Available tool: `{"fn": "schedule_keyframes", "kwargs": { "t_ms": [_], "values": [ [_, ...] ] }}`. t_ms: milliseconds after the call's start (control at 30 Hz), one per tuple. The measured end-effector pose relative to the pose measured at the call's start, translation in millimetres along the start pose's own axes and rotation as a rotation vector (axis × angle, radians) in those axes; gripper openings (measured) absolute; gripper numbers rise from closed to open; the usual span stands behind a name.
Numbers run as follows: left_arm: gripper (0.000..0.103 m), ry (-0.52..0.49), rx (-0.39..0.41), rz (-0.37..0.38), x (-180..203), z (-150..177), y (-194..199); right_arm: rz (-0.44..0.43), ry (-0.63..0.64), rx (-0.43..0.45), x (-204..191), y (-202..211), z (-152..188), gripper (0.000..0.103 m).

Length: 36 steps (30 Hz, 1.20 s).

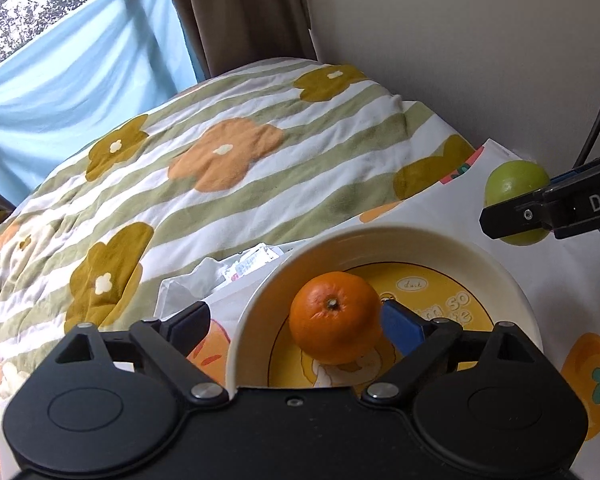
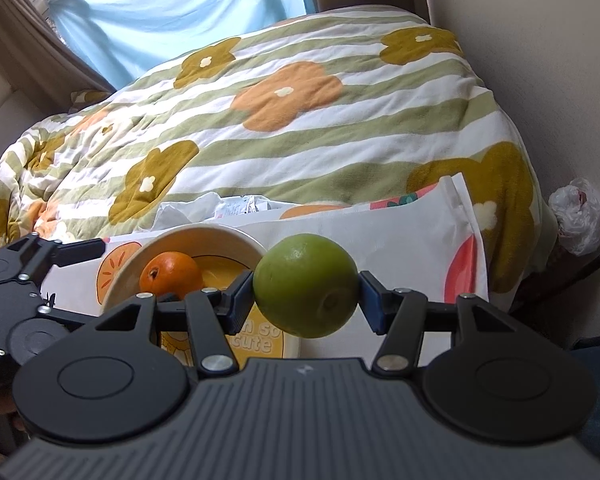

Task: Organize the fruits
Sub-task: 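Open the left gripper to release the orange while the right sets the apple in the bowl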

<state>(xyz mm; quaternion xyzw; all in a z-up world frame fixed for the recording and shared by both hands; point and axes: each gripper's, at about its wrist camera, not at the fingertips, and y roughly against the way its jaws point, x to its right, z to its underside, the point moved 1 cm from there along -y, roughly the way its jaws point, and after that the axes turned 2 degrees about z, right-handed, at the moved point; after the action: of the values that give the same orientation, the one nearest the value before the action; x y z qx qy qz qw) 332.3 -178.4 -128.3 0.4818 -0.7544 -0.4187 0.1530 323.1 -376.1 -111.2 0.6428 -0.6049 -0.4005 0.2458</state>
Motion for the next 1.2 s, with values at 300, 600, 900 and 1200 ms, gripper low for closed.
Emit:
{"fn": "schedule_keyframes", "kwargs": {
  "t_ms": [300, 600, 900, 1200],
  "values": [
    [0.095, 0.112, -0.009, -0.016, -28.0, 26.7, 35.1, -0.035, 0.199, -0.005, -32.8, -14.8, 5.4, 0.07],
    [0.095, 0.169, -0.024, -0.039, -40.5, 45.4, 51.2, -0.043, 0.433, 0.016, -68.1, -39.1, 20.7, 0.07],
    [0.095, 0.184, -0.033, -0.05, -42.0, 53.1, 52.8, -0.021, 0.508, 0.074, -76.3, -41.4, 30.1, 0.08],
    [0.095, 0.203, -0.031, -0.065, -39.7, 57.6, 62.3, 0.021, 0.496, 0.13, -66.6, -31.0, 31.0, 0.103]
  ]
}}
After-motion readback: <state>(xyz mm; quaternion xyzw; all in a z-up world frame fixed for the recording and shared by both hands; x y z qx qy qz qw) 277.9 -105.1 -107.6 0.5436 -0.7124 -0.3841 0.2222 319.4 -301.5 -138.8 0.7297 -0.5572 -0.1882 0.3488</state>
